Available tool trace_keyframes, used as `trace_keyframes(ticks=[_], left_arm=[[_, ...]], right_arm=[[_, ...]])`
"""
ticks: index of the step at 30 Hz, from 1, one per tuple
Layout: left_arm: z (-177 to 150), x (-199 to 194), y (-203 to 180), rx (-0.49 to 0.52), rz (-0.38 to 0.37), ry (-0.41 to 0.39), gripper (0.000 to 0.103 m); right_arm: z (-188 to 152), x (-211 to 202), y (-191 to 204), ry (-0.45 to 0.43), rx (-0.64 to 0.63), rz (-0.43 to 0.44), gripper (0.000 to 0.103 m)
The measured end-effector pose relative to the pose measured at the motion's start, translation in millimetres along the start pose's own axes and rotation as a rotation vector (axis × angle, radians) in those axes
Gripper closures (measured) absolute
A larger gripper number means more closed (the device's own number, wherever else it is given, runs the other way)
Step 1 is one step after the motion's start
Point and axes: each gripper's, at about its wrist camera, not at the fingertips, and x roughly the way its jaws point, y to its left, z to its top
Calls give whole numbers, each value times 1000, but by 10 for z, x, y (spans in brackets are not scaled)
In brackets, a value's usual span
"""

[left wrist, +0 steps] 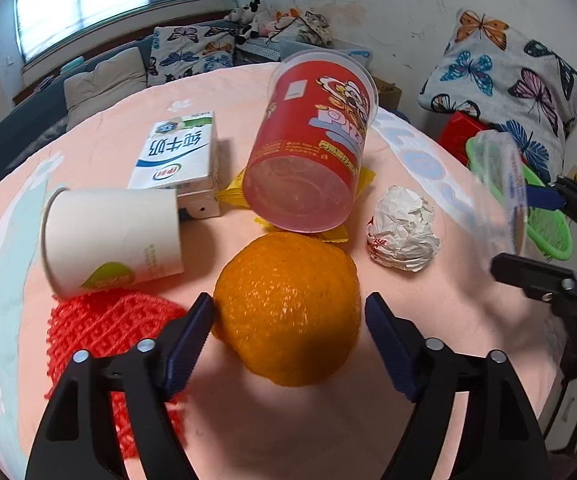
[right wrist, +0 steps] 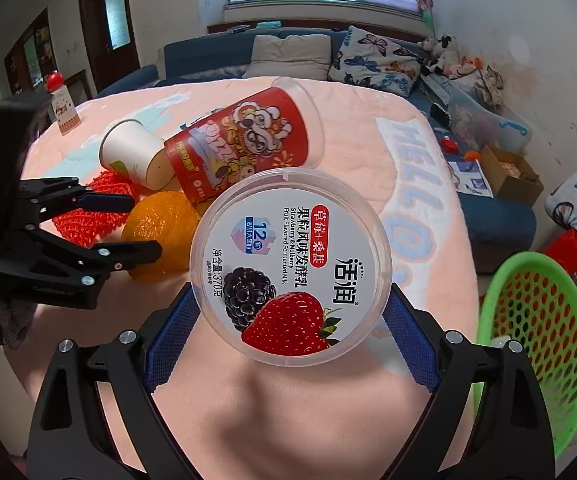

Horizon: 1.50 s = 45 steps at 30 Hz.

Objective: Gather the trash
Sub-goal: 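Grasp the orange with the left gripper while the right gripper carries the yogurt tub toward the basket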

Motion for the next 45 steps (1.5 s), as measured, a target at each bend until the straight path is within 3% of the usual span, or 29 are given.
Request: trace_keyframes(ticks=[19,22,29,39,45], left_arm=[[105,219,-5,37,-21,24,24],[85,211,-28,46,-22,15,28],[8,125,-127,59,-52,-1,50],[-159,-68,-45,1,-40,-26,57],[-232,-382,24,-30,-35,-76,57]], right_arm=[[-163,-173,-236,3,71,-25,13],[-181,-185,-266,4,82,-25,13],[-210,-154,-334,17,99,-33,13],[-219,-149,-372,16,108,-31,13],[-234,-233,-397,-3,113,-37,13]])
